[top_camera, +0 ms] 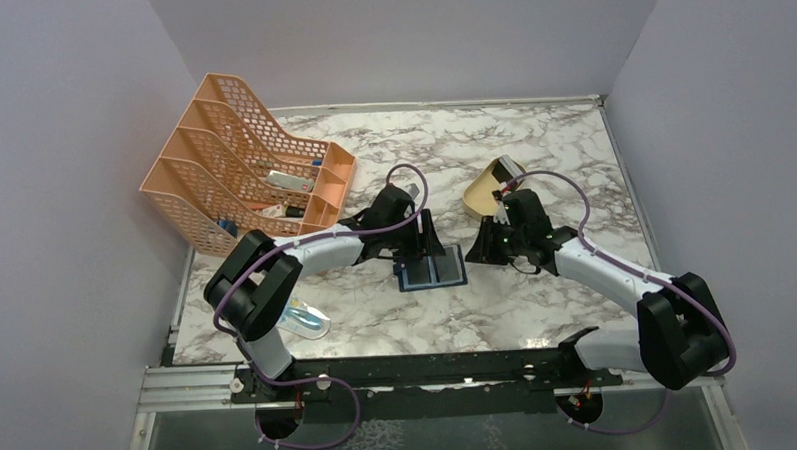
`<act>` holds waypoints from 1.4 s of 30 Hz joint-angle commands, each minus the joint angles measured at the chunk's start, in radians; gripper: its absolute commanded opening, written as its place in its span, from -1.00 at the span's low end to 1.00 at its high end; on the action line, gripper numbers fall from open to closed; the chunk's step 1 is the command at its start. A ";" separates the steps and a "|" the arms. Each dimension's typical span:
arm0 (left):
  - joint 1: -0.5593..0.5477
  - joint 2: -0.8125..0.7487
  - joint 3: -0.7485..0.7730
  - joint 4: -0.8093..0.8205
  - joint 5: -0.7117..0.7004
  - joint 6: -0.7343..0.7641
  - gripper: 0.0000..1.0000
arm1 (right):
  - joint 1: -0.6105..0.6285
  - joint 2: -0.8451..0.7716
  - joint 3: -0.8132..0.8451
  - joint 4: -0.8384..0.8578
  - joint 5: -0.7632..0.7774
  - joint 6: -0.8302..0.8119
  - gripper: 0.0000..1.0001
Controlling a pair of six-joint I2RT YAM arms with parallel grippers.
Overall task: Put the credit cards into the card holder
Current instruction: Insert the credit card into the card holder, then turn over the card slot in the card holder.
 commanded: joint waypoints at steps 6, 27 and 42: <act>0.020 -0.076 -0.038 -0.032 -0.037 0.020 0.32 | 0.091 0.067 0.067 0.061 -0.026 0.035 -0.58; 0.042 -0.095 -0.066 -0.112 -0.115 0.053 0.33 | 0.122 0.222 0.024 0.082 0.040 0.017 -0.60; 0.043 -0.095 -0.065 -0.126 -0.116 0.050 0.33 | 0.122 0.212 0.011 0.079 0.046 0.022 -0.63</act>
